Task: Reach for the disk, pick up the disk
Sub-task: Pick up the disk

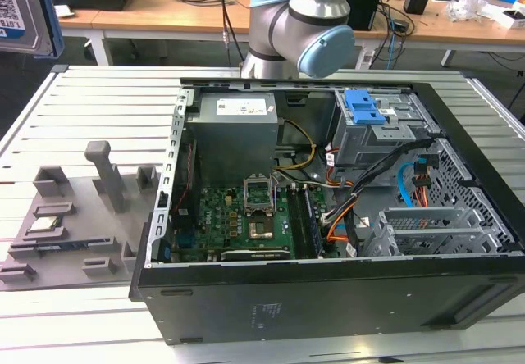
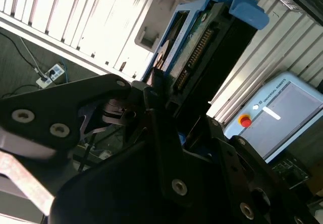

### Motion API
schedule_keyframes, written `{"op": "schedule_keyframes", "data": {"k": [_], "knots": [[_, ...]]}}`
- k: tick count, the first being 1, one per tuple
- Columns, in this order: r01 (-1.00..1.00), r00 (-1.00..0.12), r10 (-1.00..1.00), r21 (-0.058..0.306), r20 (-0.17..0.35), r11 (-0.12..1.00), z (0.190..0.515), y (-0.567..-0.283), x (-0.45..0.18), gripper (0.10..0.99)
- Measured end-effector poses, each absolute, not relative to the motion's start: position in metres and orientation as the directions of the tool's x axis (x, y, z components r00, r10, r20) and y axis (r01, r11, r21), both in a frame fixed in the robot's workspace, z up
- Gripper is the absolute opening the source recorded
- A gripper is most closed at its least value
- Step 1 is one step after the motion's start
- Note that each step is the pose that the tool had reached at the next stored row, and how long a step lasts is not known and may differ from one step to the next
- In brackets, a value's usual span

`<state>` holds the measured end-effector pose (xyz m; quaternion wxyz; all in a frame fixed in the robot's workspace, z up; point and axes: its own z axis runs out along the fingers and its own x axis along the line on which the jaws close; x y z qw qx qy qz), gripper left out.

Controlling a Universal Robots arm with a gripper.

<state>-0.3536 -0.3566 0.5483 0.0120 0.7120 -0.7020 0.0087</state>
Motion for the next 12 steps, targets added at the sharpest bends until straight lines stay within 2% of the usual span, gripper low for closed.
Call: {"op": "schedule_keyframes", "data": {"k": [12], "knots": [[-1.000,0.014,-0.999,0.007,0.029,-0.014,0.548,-0.356,-0.294,0.361]]}}
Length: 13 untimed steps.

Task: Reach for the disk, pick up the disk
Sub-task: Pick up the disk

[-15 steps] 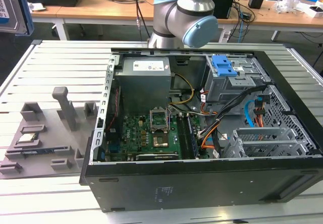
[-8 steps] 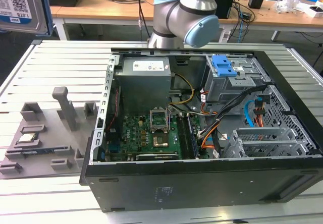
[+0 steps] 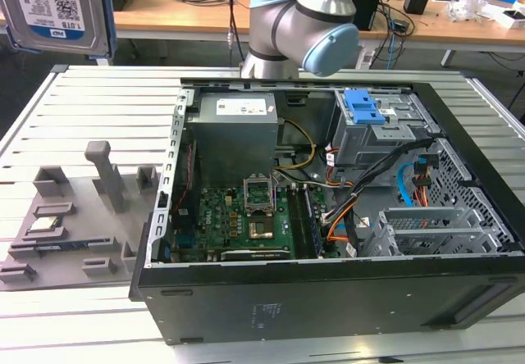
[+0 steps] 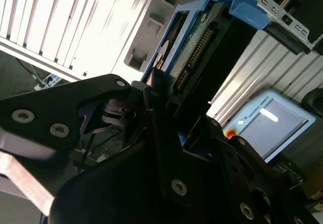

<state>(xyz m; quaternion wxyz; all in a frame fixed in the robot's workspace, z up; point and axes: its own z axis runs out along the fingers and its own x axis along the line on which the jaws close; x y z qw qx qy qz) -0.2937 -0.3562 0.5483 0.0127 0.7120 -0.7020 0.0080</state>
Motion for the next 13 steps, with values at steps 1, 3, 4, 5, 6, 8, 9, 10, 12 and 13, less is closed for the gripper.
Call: {"op": "schedule_keyframes", "data": {"k": [1,3,4,5,6,8,9,10,12,13], "knots": [[-1.000,0.014,-0.999,0.007,0.029,-0.014,0.548,-0.356,-0.289,0.361],[-1.000,0.014,-0.999,0.007,0.029,-0.014,0.548,-0.356,-0.284,0.361],[-1.000,0.014,-0.999,0.007,0.029,-0.014,0.548,-0.356,-0.280,0.361],[-1.000,0.014,-0.999,0.007,0.029,-0.014,0.548,-0.356,-0.276,0.361],[-1.000,0.014,-0.999,0.007,0.029,-0.014,0.548,-0.356,-0.272,0.361],[-1.000,0.014,-0.999,0.007,0.029,-0.014,0.548,-0.356,-0.267,0.361],[-1.000,0.014,-0.999,0.007,0.029,-0.014,0.548,-0.356,-0.262,0.361],[-1.000,0.014,-0.999,0.007,0.029,-0.014,0.548,-0.356,-0.260,0.361],[-1.000,0.014,-0.999,0.008,0.029,-0.014,0.548,-0.356,-0.253,0.361],[-1.000,0.014,-0.999,0.008,0.029,-0.014,0.548,-0.356,-0.250,0.361]]}}
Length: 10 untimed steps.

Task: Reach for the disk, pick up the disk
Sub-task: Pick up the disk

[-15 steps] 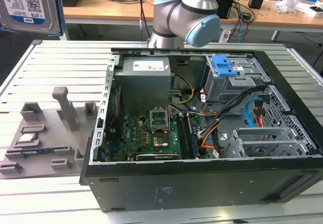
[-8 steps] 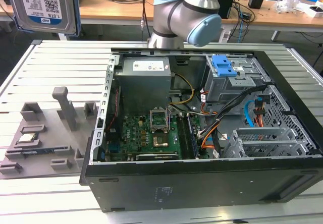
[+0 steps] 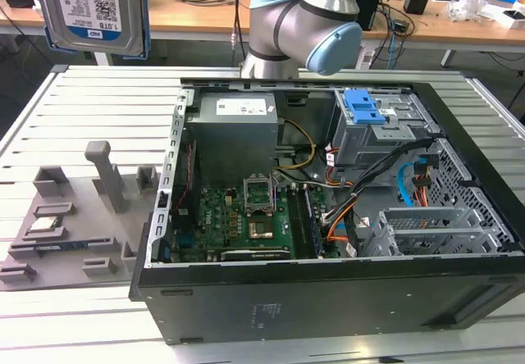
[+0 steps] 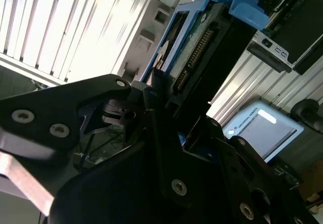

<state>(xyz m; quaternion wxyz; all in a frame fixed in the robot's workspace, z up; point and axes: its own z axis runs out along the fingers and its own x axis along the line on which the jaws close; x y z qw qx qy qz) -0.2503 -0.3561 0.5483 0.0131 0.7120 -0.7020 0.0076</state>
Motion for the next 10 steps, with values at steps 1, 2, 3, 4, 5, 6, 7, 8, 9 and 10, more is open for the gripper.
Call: {"op": "schedule_keyframes", "data": {"k": [1,2,3,4,5,6,7,8,9,10], "knots": [[-1.000,0.014,-0.999,0.008,0.029,-0.014,0.548,-0.356,-0.248,0.361],[-1.000,0.014,-0.999,0.008,0.029,-0.014,0.548,-0.356,-0.244,0.361],[-1.000,0.014,-0.999,0.008,0.029,-0.014,0.548,-0.356,-0.239,0.361],[-1.000,0.014,-0.999,0.009,0.029,-0.014,0.548,-0.356,-0.234,0.361],[-1.000,0.014,-0.999,0.009,0.029,-0.014,0.548,-0.356,-0.231,0.361],[-1.000,0.014,-0.999,0.009,0.029,-0.014,0.548,-0.356,-0.226,0.361],[-1.000,0.014,-0.999,0.009,0.029,-0.014,0.548,-0.356,-0.224,0.361],[-1.000,0.014,-0.999,0.009,0.029,-0.014,0.548,-0.356,-0.222,0.361],[-1.000,0.014,-0.999,0.009,0.029,-0.014,0.548,-0.356,-0.218,0.361],[-1.000,0.014,-0.999,0.009,0.029,-0.014,0.548,-0.356,-0.214,0.361]]}}
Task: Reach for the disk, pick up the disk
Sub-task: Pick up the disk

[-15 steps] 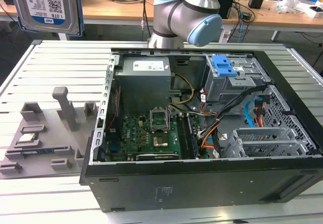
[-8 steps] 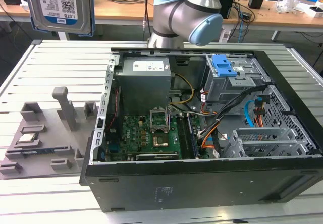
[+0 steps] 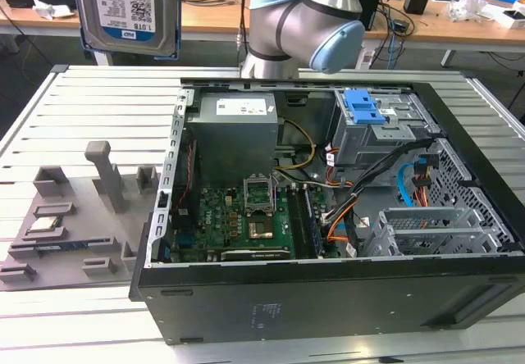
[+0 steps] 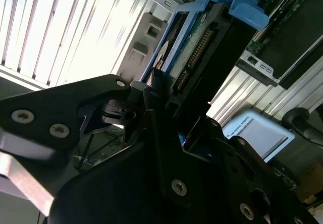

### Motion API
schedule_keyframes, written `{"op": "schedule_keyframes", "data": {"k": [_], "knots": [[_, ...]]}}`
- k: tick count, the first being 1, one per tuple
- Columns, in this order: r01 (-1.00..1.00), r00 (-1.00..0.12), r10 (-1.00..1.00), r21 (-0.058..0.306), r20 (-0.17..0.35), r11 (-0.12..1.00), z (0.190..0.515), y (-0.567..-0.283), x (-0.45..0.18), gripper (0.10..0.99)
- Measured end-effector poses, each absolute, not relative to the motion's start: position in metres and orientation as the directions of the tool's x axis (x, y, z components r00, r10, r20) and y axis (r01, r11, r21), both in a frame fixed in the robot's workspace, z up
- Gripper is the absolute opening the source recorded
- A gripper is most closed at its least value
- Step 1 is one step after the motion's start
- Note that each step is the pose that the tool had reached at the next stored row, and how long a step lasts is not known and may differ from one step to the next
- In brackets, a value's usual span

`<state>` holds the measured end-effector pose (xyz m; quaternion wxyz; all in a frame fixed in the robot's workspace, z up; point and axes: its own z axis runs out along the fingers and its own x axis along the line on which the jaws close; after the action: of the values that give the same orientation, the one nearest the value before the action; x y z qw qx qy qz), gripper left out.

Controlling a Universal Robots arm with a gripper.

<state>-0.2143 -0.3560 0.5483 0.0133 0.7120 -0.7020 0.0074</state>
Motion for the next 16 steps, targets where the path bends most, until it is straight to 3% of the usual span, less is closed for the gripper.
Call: {"op": "schedule_keyframes", "data": {"k": [16], "knots": [[-1.000,0.014,-0.999,0.010,0.030,-0.014,0.546,-0.355,-0.148,0.361]]}}
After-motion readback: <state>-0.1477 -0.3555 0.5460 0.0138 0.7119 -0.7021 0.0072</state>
